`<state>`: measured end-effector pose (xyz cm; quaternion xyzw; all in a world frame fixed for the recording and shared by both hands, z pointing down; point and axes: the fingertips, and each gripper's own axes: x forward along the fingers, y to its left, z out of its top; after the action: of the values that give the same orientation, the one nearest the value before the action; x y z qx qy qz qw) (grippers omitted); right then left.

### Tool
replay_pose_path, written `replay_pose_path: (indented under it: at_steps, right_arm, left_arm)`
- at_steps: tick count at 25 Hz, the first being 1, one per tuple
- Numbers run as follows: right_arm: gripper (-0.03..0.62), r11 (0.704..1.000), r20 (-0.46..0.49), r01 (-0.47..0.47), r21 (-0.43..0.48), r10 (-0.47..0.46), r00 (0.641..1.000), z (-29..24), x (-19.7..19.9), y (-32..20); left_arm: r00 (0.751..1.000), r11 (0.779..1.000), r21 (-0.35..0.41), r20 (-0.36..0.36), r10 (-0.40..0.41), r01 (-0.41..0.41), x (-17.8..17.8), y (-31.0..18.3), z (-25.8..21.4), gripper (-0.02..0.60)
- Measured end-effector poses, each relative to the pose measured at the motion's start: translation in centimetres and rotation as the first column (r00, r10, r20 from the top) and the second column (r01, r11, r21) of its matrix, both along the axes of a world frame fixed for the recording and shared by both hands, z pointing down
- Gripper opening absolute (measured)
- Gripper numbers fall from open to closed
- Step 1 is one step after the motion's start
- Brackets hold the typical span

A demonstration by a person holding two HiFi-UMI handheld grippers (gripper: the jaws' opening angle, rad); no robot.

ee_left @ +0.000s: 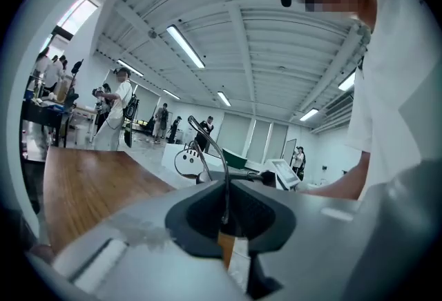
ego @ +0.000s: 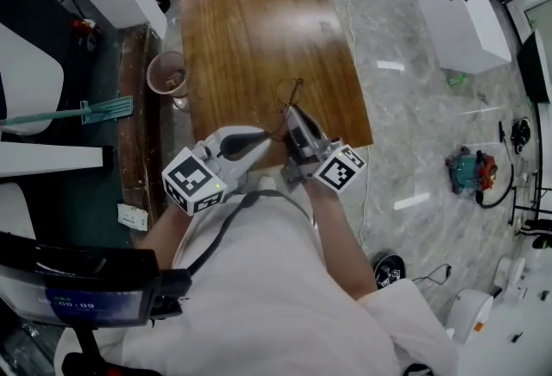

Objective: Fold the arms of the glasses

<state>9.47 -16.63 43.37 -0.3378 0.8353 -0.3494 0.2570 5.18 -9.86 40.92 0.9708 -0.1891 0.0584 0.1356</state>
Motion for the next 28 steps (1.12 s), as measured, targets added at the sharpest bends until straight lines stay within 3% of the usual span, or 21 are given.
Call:
replay_pose_path:
  at_steps: [6,16,23,28]
  right_arm:
    - [0.026,0.996,-0.109,0.065,0.056,-0.059,0.992,-0.2,-1.5,0.9]
    - [0.026,0.982,-0.260,0.142,0.123,-0.106,0.960,-0.6,-3.3,1.8]
    - [0.026,0.986,-0.272,0.130,0.101,-0.098,0.957,0.5,-3.0,1.6]
    - [0.026,0.975,-0.340,0.194,0.106,-0.148,0.929,1.1,-4.1,2.4]
  left_arm:
    - [0.998,0.996,-0.076,-0.034,-0.056,0.053,0.0,-1.3,0.6,0.031]
    - [0.993,0.984,-0.139,-0.016,-0.116,0.112,-0.3,-2.0,1.3,0.034]
    - [0.989,0.981,-0.132,-0.024,-0.146,0.141,-1.2,-2.1,1.2,0.032]
    - [0.987,0.980,-0.126,-0.039,-0.158,0.152,-1.8,-3.1,0.7,0.005]
